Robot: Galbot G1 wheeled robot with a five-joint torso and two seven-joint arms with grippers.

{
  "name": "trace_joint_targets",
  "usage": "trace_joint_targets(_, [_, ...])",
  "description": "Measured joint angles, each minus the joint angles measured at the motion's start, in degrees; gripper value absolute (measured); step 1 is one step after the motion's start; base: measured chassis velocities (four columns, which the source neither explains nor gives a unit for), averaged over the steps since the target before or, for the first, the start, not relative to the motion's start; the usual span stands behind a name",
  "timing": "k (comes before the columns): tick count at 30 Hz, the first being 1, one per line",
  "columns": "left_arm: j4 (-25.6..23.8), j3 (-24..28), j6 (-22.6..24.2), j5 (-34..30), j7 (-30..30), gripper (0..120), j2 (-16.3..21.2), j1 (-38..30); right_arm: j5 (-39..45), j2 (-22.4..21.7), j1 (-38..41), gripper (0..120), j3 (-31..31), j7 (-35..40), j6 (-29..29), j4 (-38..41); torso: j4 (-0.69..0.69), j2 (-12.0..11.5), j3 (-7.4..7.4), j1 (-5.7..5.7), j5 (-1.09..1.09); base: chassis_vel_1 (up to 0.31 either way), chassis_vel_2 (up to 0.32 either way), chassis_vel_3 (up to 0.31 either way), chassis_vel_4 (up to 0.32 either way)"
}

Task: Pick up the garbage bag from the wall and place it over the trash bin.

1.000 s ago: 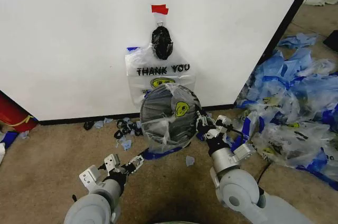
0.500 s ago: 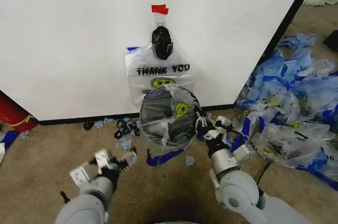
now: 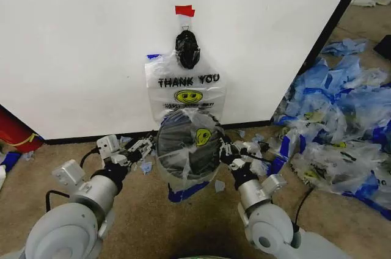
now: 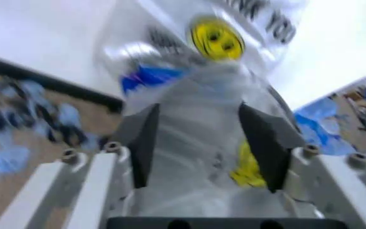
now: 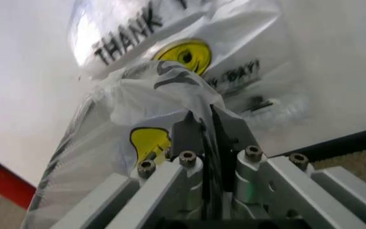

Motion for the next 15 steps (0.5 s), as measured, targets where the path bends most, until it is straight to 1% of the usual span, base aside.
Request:
trace_joint_targets(5, [0.06,1.52,-0.66,-5.92,2.09,27,1.61,-1.11,-1.12,-0.57,1.07,0,-2.45,-0.06,-0.16,-0.61,0.00,0.00,0.00,0.00,0.01,0.000,0.000,0.000,0.000])
trace_joint_targets(6, [0.06,1.52,-0.66,-5.92,2.09,27,1.61,-1.11,-1.12,-0.57,1.07,0,-2.45,-0.06,-0.16,-0.61,0.00,0.00,0.00,0.00,0.01,0.000,0.000,0.000,0.000])
trace_joint_targets(8, [0.10,2.09,-0.83,-8.84,3.21,18,2.44,-1.76,-1.91,-0.75,1.77,0,-3.74,-0.10,-0.26,-1.18,0.00,0.00,0.00,0.00,0.01,0.000,0.000,0.000,0.000])
trace_joint_targets(10, [0.13,2.65,-0.89,-11.05,3.88,12,3.23,-2.14,-3.05,-0.97,2.55,0,-5.10,-0.30,-0.31,-1.69,0.00,0.00,0.00,0.00,0.02,0.000,0.000,0.000,0.000])
trace_joint_targets(12, [0.15,3.29,-0.93,-12.53,4.39,1,3.76,-2.27,-4.51,-1.16,3.47,0,-6.29,-0.58,-0.57,-2.16,0.00,0.00,0.00,0.00,0.01,0.000,0.000,0.000,0.000])
trace_joint_targets(15, [0.17,3.83,-0.99,-13.29,4.59,0,3.80,-2.32,-5.99,-1.22,4.33,0,-7.02,-1.04,-0.79,-2.65,0.00,0.00,0.00,0.00,0.01,0.000,0.000,0.000,0.000])
